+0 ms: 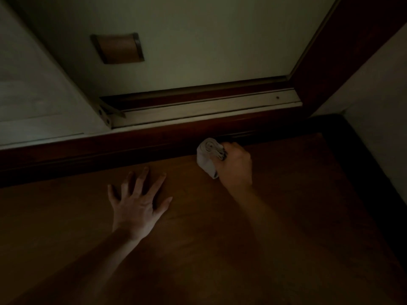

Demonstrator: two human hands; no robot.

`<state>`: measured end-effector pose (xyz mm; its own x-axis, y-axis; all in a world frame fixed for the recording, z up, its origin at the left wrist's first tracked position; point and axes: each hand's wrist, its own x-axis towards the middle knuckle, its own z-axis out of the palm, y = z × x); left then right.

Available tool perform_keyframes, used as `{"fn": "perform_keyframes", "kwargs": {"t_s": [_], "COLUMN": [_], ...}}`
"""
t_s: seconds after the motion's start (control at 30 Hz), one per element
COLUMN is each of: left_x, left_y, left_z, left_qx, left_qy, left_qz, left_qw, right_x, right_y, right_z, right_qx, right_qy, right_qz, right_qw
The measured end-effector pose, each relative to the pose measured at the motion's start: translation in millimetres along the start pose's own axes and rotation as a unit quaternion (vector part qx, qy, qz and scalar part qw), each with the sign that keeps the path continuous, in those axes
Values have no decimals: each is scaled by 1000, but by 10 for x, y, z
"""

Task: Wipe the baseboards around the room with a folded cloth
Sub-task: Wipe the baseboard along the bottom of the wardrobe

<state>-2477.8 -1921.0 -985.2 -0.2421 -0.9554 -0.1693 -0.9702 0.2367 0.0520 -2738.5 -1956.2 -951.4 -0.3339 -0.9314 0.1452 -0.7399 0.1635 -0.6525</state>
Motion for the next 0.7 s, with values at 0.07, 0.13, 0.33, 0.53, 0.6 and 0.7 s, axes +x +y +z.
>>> {"fn": "perform_keyframes", "kwargs": {"t_s": [0.07,0.13,0.33,0.53,0.6,0.7], "left_x": [4,6,23,30,30,27], "left_y": [-5,-11,31,68,68,69], "left_z": [6,15,20,21,29,27], "left_qx": [-3,-4,-15,-16,-13,-15], "left_qy": [0,6,12,12,16,15], "left_qz": [-2,-3,-17,-23,-22,-17], "left_qw": [1000,1000,1000,1000,1000,1000], "right_x": [34,70,224,285,264,262], "right_y": [92,234,659,876,827,821], "right_z": [-80,-202,-552,-736,-679,-664], "right_qx": [1,4,-2,-9,-15,-14], "right_qy": [7,20,45,90,81,67], "right_qz": [12,31,87,122,101,87], "right_qw": [1000,999,995,988,992,994]}}
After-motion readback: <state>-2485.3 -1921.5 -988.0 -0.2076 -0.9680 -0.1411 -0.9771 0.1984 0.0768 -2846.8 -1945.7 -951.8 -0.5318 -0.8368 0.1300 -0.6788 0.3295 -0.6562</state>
